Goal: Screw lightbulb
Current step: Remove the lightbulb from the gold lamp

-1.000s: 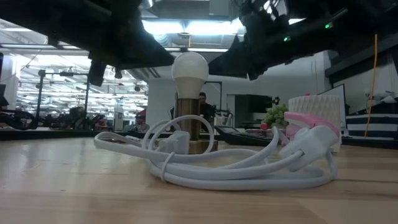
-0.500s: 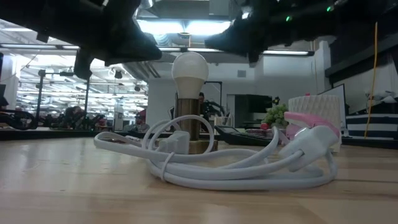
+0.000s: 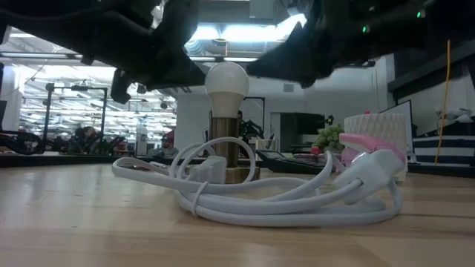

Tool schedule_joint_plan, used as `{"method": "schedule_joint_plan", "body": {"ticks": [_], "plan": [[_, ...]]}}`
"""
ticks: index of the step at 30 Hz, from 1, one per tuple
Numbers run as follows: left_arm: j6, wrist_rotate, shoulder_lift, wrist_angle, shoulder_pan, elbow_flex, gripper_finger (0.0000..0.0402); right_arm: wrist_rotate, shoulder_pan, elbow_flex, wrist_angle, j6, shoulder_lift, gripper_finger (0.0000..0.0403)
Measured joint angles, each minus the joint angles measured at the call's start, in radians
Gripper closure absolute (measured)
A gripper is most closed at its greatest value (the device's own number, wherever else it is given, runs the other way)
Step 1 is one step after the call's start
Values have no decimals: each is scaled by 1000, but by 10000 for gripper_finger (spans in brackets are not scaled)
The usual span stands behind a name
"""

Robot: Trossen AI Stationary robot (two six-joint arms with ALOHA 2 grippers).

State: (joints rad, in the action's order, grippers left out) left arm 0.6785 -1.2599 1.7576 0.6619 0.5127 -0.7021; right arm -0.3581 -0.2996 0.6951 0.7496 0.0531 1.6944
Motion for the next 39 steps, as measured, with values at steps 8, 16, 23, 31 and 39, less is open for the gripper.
{"method": "schedule_joint_plan", "body": {"ticks": [8, 16, 23, 31, 39], "plan": [[5, 56, 0, 1, 0, 1, 402, -12, 16, 0, 16, 1, 38, 352], [65, 42, 0, -7, 31, 3, 402, -23, 53, -2, 34, 1, 37, 352], [82, 112, 0, 9, 70, -1, 401, -54, 78, 1, 71, -5, 38, 352], [82, 94, 0, 11, 110, -1, 401, -38, 121, 0, 65, -5, 38, 352], [77, -3, 0, 16, 128, -1, 401, 20, 106, 0, 62, -6, 0, 352]]}}
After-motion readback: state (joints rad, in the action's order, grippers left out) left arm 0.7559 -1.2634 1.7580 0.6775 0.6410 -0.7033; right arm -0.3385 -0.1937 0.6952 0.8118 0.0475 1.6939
